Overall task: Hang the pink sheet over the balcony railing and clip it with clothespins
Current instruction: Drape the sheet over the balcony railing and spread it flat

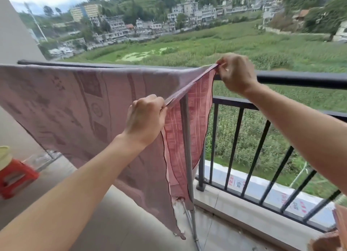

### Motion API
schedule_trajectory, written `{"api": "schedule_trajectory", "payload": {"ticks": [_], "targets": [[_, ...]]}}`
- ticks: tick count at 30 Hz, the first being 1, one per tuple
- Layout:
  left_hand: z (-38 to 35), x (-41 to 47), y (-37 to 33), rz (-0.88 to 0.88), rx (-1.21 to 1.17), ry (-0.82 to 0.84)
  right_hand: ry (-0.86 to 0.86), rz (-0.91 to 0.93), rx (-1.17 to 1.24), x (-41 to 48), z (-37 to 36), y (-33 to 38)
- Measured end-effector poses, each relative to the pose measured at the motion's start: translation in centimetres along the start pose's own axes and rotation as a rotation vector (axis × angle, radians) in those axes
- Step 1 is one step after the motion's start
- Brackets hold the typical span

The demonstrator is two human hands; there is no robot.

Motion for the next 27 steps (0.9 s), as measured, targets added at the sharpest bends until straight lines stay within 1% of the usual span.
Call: {"api": "schedule_trajectory", "payload": {"ticks": [1, 2, 3, 4, 6, 7, 8, 11, 12, 13, 14, 16, 17, 18, 19, 21, 24, 25, 27], "targets": [[0.1, 0.3, -0.5, -0.002, -0.015, -0.010, -0.071, 0.022, -0.016, 0.7, 1.8, 0.1], [0.1, 0.5, -1.1, -0.002, -0.041, -0.019, -0.103, 0.030, -0.005, 1.1, 2.5, 0.0], [0.0, 0.7, -1.5, 0.006, -0.071, -0.028, -0.093, 0.029, 0.018, 1.0, 2.2, -0.1], [-0.1, 0.7, -1.6, 0.025, -0.100, -0.033, -0.036, 0.023, 0.040, 0.6, 0.8, -0.1], [-0.7, 0.5, -1.6, 0.083, -0.158, -0.034, 0.155, 0.012, 0.020, -1.3, -3.6, -0.5], [-0.9, 0.6, -1.5, 0.111, -0.180, -0.037, 0.217, 0.004, -0.020, -2.2, -5.3, -1.2], [-0.8, 0.9, -1.6, 0.133, -0.193, -0.049, 0.236, -0.024, -0.048, -2.6, -6.1, -2.2], [0.8, 4.2, -2.2, 0.167, -0.197, -0.158, 0.132, -0.224, 0.002, -0.7, -4.2, -6.3], [1.5, 5.9, -2.6, 0.165, -0.196, -0.185, 0.126, -0.247, 0.054, 0.1, -3.5, -6.6], [2.1, 7.5, -3.2, 0.156, -0.194, -0.191, 0.173, -0.218, 0.129, 0.7, -3.1, -5.8], [2.3, 8.9, -3.7, 0.149, -0.194, -0.179, 0.274, -0.151, 0.250, 0.8, -3.4, -3.9], [2.0, 10.6, -3.8, 0.158, -0.207, -0.134, 0.553, -0.011, 0.506, -1.1, -5.0, 1.6], [1.5, 10.8, -3.5, 0.171, -0.217, -0.108, 0.644, 0.038, 0.560, -2.4, -5.7, 3.8], [0.8, 10.7, -3.1, 0.185, -0.228, -0.081, 0.666, 0.061, 0.574, -3.2, -6.5, 5.2], [0.1, 10.1, -2.7, 0.201, -0.237, -0.055, 0.632, 0.065, 0.563, -3.6, -7.1, 5.7], [-1.2, 8.5, -2.1, 0.227, -0.224, -0.020, 0.487, 0.058, 0.557, -3.2, -7.2, 5.3], [-3.0, 5.8, -0.5, 0.243, -0.093, 0.019, 0.369, -0.016, 0.535, -1.7, -6.4, 2.7], [-3.8, 4.8, 0.3, 0.268, -0.028, 0.055, 0.337, -0.034, 0.526, -0.8, -5.7, 1.9], [-5.2, 2.3, 2.7, 0.380, 0.051, 0.119, 0.289, -0.023, 0.479, 1.1, -4.6, 1.2]]}}
Point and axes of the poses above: each hand's wrist, its own x-axis towards the middle knuckle, its own z-axis out of the back of the hand, y = z × x, the point moved 10 cm from there along x, towards the middle knuckle, and after that the axes turned 15 degrees about -x, right-handed, at the moved point
